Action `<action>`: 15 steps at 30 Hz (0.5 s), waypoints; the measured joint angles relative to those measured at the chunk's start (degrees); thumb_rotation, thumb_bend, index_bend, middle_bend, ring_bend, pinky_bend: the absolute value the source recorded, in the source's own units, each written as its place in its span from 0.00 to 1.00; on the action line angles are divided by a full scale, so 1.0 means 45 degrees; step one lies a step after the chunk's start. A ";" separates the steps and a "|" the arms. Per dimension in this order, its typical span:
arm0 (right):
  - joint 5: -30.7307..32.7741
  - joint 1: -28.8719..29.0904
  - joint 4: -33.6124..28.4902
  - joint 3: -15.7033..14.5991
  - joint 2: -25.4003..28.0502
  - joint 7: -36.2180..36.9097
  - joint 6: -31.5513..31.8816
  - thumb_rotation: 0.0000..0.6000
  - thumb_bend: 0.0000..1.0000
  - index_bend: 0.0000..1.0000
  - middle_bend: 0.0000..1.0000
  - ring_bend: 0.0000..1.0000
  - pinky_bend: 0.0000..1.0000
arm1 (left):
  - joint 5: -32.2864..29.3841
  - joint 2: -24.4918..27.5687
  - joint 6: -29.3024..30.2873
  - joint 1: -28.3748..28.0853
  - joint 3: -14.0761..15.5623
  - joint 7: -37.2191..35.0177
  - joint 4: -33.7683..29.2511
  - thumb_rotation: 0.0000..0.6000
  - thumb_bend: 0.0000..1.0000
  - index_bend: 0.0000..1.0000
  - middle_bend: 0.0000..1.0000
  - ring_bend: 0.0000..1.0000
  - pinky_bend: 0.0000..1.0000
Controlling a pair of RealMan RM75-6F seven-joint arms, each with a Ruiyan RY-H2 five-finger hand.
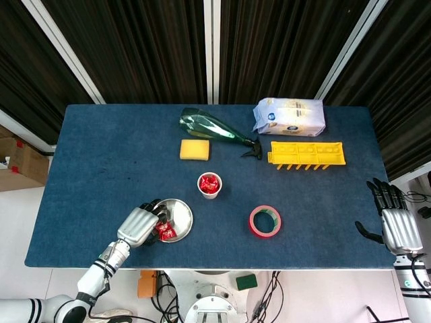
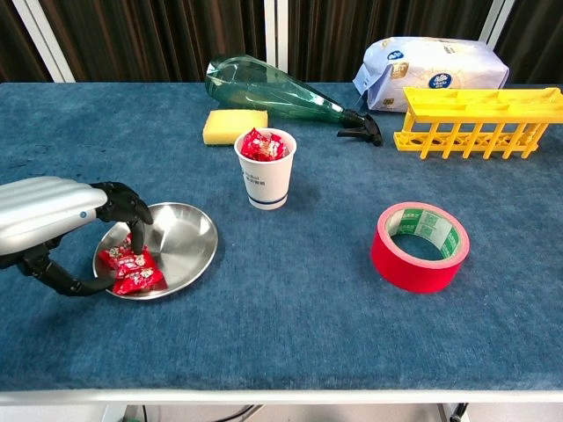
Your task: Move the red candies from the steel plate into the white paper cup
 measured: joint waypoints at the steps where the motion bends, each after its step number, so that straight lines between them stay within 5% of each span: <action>1: 0.0002 -0.0003 0.0000 0.0001 -0.0003 -0.0005 0.0006 1.00 0.24 0.00 0.00 0.00 0.00 | -0.0024 -0.0003 -0.0006 -0.0008 -0.0043 0.0017 -0.0019 1.00 0.27 0.41 0.21 0.08 0.26; 15: 0.0015 -0.0007 0.0000 0.0016 0.0001 0.0004 0.0022 1.00 0.24 0.00 0.00 0.00 0.00 | -0.0460 -0.0200 -0.0223 -0.0141 -0.0370 0.0451 -0.0080 1.00 0.27 0.42 0.22 0.08 0.26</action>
